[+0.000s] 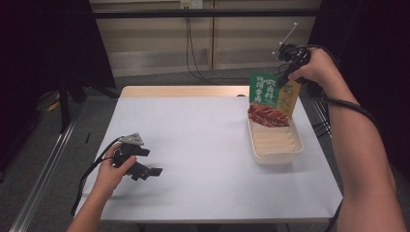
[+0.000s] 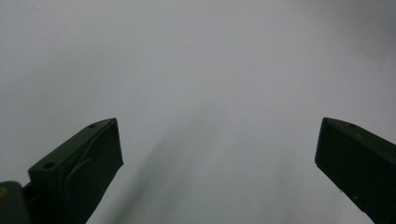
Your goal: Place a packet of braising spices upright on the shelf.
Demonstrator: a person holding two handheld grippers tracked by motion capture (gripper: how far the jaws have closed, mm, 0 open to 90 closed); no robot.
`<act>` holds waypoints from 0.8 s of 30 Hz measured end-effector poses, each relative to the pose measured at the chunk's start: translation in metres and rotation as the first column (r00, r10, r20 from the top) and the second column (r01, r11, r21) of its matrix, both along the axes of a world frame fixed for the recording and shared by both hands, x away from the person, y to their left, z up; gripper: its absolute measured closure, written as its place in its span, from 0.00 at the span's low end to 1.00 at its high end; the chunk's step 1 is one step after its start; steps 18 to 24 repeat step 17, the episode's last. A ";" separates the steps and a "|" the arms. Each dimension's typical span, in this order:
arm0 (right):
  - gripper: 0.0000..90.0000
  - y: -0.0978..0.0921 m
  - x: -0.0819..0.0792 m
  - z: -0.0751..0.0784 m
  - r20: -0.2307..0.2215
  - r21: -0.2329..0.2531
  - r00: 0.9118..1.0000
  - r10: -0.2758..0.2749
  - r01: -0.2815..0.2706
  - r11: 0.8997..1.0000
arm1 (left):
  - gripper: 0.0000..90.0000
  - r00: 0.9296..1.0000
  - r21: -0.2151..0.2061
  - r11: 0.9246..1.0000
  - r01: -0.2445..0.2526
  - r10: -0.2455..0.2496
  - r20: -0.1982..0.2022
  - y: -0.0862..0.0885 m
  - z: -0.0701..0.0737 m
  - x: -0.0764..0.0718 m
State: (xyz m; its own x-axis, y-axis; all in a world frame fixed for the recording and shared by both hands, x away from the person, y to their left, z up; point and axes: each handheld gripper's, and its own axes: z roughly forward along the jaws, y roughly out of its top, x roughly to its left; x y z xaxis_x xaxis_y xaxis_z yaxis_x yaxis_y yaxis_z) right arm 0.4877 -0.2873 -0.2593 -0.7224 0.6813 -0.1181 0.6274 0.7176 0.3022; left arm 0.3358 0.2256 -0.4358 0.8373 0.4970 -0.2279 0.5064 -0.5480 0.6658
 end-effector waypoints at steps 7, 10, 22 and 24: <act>0.42 0.009 -0.009 0.030 0.000 0.053 0.999 -0.047 0.047 0.998 | 0.01 1.000 0.006 1.000 -0.001 0.001 -0.002 0.000 0.000 0.001; 0.31 0.020 -0.016 0.035 -0.013 0.048 0.999 -0.031 0.032 0.998 | 0.01 1.000 -0.005 1.000 -0.003 0.003 -0.001 0.000 0.000 0.000; 0.20 0.038 -0.030 0.029 -0.012 0.053 1.000 0.008 -0.008 0.999 | 0.01 1.000 -0.035 0.999 -0.009 0.010 0.006 0.000 0.001 0.000; 0.20 0.038 -0.030 0.029 -0.012 0.053 1.000 0.008 -0.008 0.999 | 0.01 1.000 -0.035 0.999 -0.009 0.010 0.006 0.000 0.001 0.000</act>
